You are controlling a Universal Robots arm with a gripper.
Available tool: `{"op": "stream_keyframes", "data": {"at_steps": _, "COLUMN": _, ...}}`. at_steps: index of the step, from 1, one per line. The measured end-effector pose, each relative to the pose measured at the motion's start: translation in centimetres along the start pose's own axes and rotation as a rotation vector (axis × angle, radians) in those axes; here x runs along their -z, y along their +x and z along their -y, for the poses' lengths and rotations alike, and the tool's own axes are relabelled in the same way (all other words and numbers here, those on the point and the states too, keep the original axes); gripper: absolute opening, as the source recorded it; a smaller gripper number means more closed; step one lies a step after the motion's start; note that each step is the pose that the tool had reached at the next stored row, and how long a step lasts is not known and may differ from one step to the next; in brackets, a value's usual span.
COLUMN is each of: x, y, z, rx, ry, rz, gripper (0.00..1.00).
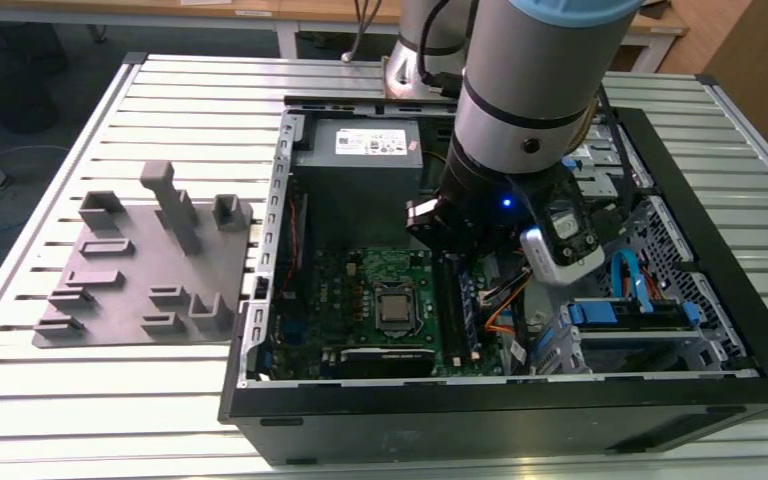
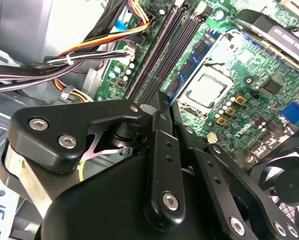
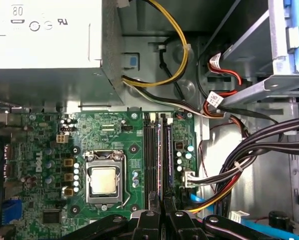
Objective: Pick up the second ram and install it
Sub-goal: 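Insert the second ram into the second slot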
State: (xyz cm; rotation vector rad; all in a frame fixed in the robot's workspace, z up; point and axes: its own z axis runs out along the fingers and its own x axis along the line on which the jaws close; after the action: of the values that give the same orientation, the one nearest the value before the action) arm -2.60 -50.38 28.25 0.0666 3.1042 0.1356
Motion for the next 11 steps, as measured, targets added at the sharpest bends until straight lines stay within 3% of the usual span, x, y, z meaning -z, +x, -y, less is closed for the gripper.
{"op": "stream_keyframes", "data": {"at_steps": 11, "x": 0.0, "y": 0.0, "z": 0.0, "rx": -0.054, "ry": 0.0018, "rz": 0.0048, "gripper": 0.11}}
